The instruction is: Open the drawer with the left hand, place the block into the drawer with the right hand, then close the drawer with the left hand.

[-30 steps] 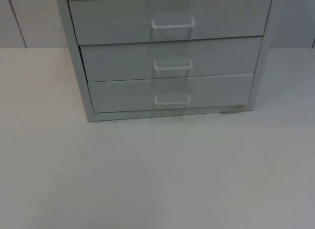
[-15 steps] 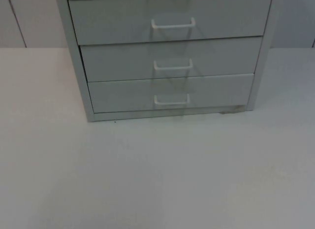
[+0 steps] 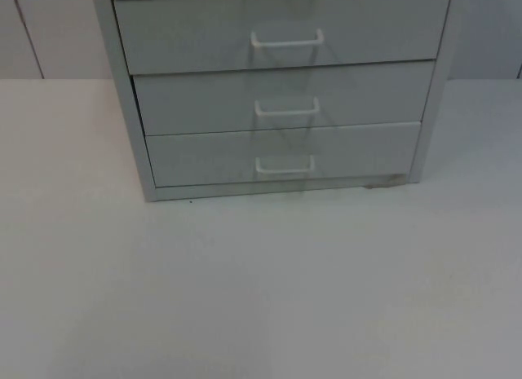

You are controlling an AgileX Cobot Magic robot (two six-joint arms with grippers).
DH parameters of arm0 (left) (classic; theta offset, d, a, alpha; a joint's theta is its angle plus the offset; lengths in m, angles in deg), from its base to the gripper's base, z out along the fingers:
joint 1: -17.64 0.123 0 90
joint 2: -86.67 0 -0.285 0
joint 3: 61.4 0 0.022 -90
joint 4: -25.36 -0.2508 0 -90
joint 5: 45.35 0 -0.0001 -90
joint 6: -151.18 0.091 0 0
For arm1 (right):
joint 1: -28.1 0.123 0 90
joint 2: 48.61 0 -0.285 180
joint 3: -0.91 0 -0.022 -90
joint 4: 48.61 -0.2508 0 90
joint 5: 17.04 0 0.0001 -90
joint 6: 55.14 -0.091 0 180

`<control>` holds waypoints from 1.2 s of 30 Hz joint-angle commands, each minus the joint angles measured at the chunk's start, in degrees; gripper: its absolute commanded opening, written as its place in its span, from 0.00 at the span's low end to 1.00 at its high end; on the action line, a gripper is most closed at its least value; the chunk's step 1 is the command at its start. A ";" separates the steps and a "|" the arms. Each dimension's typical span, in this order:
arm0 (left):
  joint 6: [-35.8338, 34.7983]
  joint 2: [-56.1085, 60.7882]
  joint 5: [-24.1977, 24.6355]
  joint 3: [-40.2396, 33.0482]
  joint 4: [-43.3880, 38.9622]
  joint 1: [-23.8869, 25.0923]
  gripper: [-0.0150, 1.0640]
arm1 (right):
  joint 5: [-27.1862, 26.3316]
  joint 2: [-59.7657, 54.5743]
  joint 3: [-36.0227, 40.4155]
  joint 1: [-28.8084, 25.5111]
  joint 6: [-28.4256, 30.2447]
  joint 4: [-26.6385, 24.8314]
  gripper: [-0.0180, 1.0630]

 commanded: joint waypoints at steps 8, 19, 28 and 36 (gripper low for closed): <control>-0.05 0.19 -0.64 -0.25 -0.87 10.73 0.99 | -0.24 0.21 0.11 -0.07 -0.20 0.06 0.99; -0.05 0.19 -0.64 -0.25 -0.87 14.49 0.99 | -0.24 0.21 0.11 -0.07 -0.20 0.06 0.99; -0.05 0.19 -0.64 -0.25 -1.01 9.02 0.99 | -0.24 0.21 0.11 -0.07 -0.20 0.06 0.99; -0.05 0.19 -0.64 -0.25 -1.12 9.02 0.99 | -0.24 0.21 0.11 -0.07 -0.20 0.06 0.99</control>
